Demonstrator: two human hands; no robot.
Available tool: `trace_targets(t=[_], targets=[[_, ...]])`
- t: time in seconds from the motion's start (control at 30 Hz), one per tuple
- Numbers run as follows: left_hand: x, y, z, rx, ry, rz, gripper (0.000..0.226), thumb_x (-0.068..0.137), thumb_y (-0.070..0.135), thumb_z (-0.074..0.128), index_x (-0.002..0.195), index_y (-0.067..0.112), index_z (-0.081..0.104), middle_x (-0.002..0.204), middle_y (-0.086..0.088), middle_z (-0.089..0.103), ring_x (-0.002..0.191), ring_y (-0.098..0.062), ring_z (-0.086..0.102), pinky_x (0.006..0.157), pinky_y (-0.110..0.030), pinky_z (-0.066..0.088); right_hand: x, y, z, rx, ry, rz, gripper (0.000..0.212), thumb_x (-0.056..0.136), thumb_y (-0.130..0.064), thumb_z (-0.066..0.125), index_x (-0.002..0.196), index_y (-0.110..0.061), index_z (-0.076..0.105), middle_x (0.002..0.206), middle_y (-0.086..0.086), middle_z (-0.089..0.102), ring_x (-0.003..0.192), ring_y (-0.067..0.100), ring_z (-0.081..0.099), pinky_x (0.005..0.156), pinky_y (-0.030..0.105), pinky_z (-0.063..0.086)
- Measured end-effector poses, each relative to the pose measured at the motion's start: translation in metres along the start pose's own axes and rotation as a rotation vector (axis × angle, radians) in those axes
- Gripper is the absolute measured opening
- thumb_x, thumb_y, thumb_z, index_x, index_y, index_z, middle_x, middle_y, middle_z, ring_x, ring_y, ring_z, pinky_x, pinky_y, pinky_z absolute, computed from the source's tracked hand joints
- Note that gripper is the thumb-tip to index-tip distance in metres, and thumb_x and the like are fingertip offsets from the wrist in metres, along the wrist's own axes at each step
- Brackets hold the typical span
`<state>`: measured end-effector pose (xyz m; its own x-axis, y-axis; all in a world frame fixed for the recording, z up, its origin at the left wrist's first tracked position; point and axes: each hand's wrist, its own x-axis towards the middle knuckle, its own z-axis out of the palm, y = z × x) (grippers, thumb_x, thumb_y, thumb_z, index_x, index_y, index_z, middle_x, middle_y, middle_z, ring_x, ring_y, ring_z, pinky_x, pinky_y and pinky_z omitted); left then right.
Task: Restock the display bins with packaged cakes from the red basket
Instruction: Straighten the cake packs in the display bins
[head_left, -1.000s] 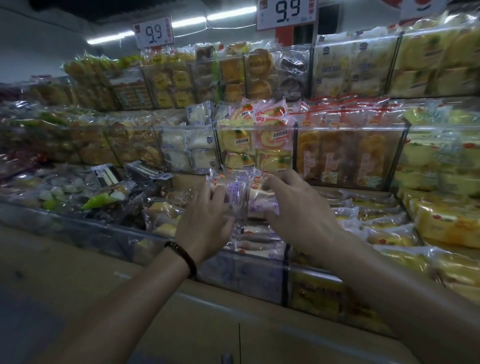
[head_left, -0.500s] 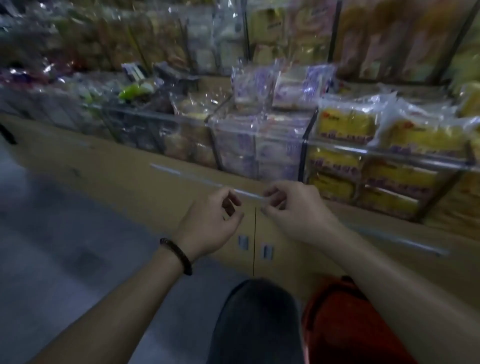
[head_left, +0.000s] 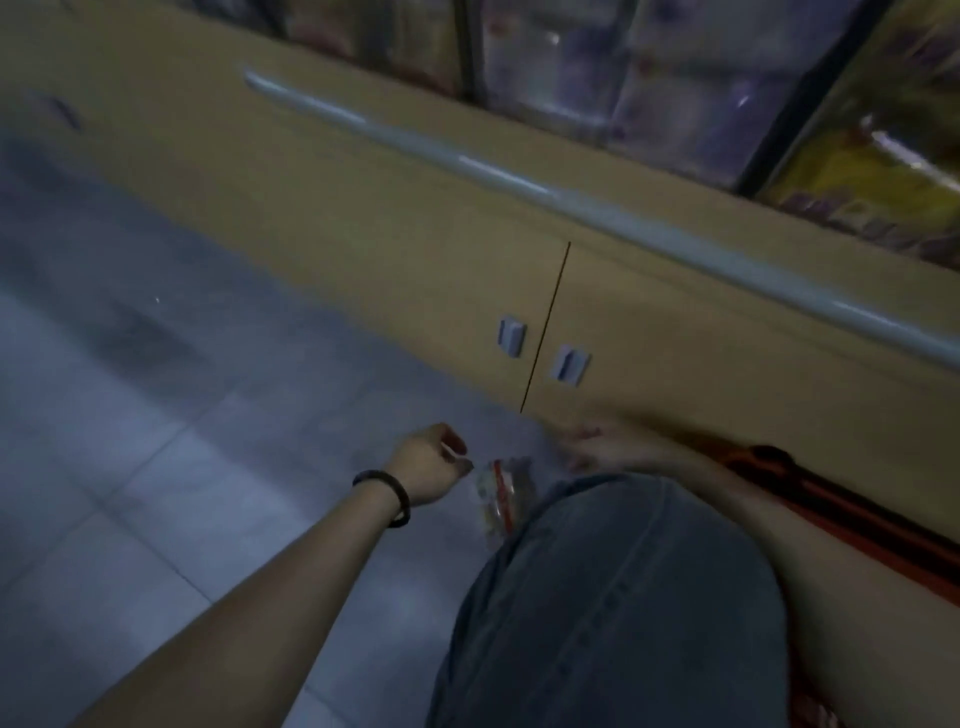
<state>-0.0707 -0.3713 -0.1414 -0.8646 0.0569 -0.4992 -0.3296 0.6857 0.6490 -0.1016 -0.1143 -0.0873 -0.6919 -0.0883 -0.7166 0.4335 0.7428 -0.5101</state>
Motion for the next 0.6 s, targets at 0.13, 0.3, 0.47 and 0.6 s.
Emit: trace_targets(t=[0.13,0.3,0.47,0.6], targets=[[0.051,-0.029,0.045,-0.044,-0.072,-0.135,0.026,0.094,0.039,0.072,0.111,0.026,0.058,0.11,-0.003,0.068,0.092,-0.022,0.067,0.076,-0.032,0.057,0.042,0.012,0.018,-0.004,-0.064,0.093,0.039,0.106,-0.012,0.056,0.142,0.003,0.055,0.14,0.029,0.061,0.109,0.036,0.063,0.109,0.049,0.047],[0.096,-0.056,0.091,-0.193,-0.075,-0.32,0.042,0.093,0.034,0.074,0.123,0.016,0.051,0.116,-0.011,0.064,0.089,-0.024,0.063,0.081,-0.041,0.06,0.079,0.007,0.051,0.061,-0.135,0.246,0.026,0.109,-0.03,0.051,0.118,-0.007,0.062,0.109,0.023,0.074,0.097,0.037,0.075,0.09,0.044,0.058],[0.135,-0.062,0.132,-0.341,0.036,-0.568,0.103,0.084,0.05,0.08,0.156,0.002,0.025,0.155,-0.024,0.04,0.132,-0.041,0.053,0.104,-0.053,0.053,0.11,0.0,0.075,0.081,-0.099,0.283,0.02,0.106,-0.017,0.052,0.088,-0.011,0.057,0.07,0.012,0.056,0.064,0.028,0.062,0.06,0.035,0.047],[0.154,-0.052,0.158,-0.329,0.099,-0.632,0.106,0.082,0.057,0.079,0.155,0.006,0.022,0.155,-0.023,0.038,0.133,-0.043,0.053,0.105,-0.053,0.051,0.128,0.011,0.08,0.215,-0.072,0.257,0.022,0.101,-0.005,0.054,0.08,-0.007,0.06,0.078,0.013,0.057,0.077,0.031,0.06,0.066,0.04,0.05]])
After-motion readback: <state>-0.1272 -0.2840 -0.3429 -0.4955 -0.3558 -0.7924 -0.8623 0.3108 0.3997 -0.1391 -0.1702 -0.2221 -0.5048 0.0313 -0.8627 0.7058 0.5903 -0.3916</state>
